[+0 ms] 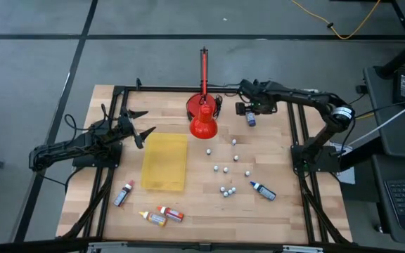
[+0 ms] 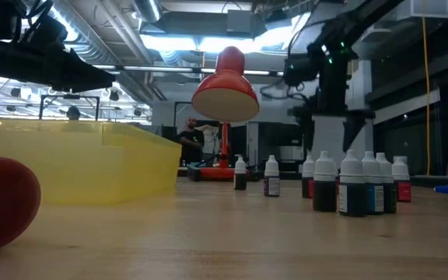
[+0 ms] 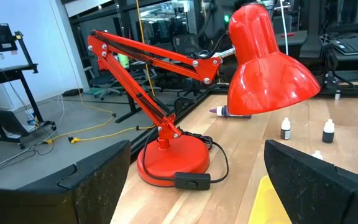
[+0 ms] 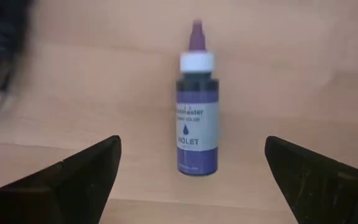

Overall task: Pick & Place food coloring
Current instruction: Put the large violet food coloring bottle into the yellow bin

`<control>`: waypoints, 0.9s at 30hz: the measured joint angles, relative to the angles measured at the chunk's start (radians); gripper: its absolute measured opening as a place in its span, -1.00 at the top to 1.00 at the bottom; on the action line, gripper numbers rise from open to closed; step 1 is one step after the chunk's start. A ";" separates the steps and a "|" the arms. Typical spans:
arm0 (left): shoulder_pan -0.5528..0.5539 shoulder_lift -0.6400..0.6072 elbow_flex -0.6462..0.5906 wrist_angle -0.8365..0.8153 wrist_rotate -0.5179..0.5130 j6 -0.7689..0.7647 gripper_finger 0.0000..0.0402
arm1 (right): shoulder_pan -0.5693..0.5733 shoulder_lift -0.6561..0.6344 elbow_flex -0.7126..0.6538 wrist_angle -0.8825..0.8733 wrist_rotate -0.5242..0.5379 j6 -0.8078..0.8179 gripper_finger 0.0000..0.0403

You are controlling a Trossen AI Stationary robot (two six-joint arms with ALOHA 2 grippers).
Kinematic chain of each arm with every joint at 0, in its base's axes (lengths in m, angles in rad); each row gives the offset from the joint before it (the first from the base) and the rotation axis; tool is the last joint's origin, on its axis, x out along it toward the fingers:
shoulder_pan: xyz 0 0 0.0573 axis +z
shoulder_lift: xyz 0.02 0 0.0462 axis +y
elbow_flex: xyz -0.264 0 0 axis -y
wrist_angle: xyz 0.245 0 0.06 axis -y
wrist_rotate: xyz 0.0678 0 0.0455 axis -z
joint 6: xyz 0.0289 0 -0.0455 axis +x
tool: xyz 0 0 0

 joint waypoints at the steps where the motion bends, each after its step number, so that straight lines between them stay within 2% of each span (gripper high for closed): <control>1: 0.000 0.000 0.000 0.000 0.000 0.000 -0.80 | 0.003 0.000 -0.027 0.022 -0.003 0.003 -0.98; 8: 0.000 0.000 0.000 0.000 0.000 0.000 -0.80 | 0.020 0.003 -0.147 0.164 -0.003 0.002 -0.98; 15: 0.000 0.000 0.000 0.000 0.000 0.001 -0.80 | 0.020 0.066 -0.169 0.254 -0.021 -0.052 -0.98; 23: 0.000 0.000 0.000 0.000 0.000 0.000 -0.80 | 0.019 0.088 -0.167 0.235 -0.035 -0.057 -0.97; 27: 0.000 0.000 0.000 0.000 0.000 0.000 -0.80 | 0.019 0.088 -0.167 0.232 -0.035 -0.055 -0.84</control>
